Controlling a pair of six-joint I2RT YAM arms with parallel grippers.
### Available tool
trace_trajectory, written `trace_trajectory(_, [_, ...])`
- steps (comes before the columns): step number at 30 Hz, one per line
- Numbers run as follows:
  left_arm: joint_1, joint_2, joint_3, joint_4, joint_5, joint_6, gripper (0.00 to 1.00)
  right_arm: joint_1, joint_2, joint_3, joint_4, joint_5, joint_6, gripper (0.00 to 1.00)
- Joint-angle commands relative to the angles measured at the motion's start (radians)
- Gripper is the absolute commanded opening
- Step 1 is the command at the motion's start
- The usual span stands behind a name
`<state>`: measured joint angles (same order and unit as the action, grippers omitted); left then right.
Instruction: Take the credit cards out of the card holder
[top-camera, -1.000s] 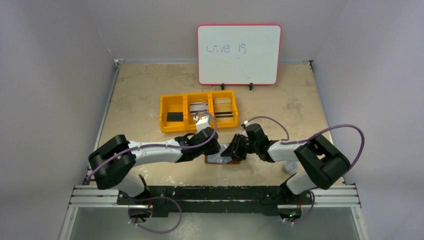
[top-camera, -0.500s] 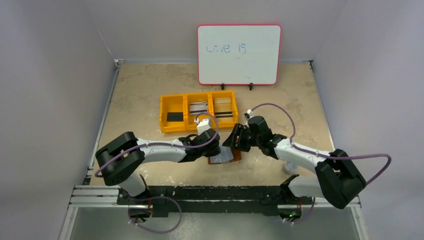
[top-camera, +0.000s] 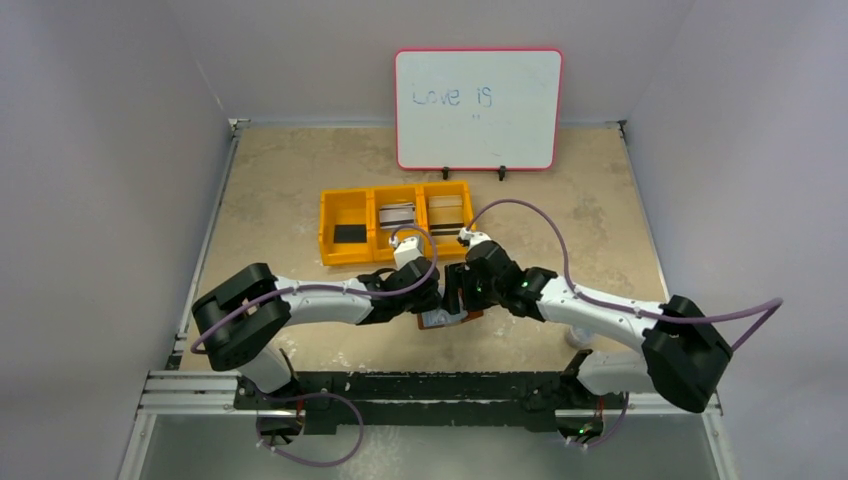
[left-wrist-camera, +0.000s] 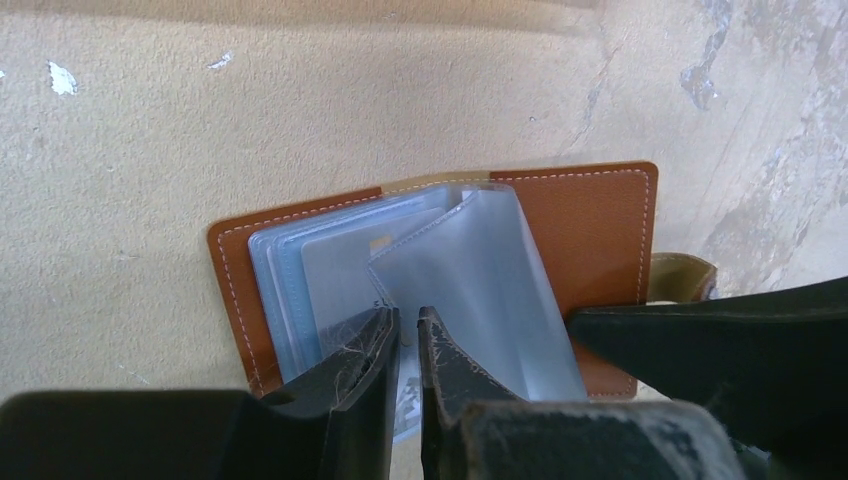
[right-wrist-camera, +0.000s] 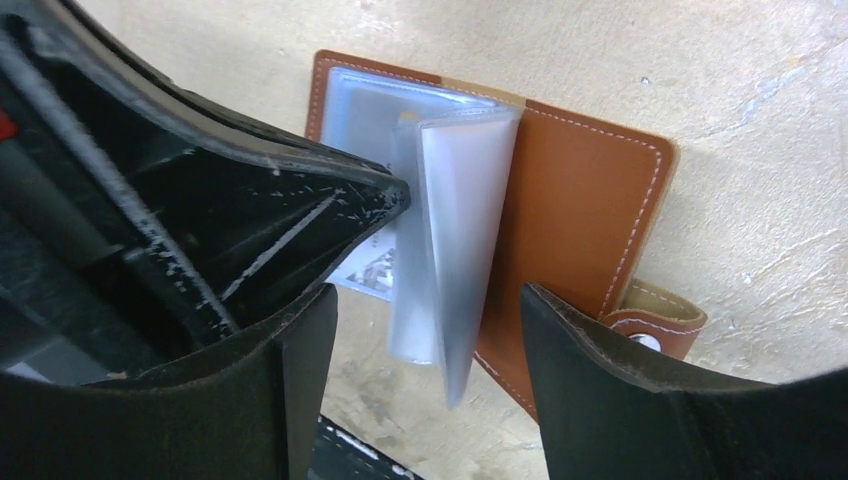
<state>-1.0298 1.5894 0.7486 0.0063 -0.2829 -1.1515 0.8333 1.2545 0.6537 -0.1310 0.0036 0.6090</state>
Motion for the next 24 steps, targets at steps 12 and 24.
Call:
trace_trajectory(12, [0.004,-0.027,0.007,0.017,-0.034,-0.005,0.13,0.061,0.093,0.056,-0.046,0.144,-0.013,0.45])
trace_trajectory(24, [0.005,-0.179,-0.051,0.036,-0.075,0.021,0.22,-0.04,-0.004,-0.063,0.116,-0.041,0.271,0.0])
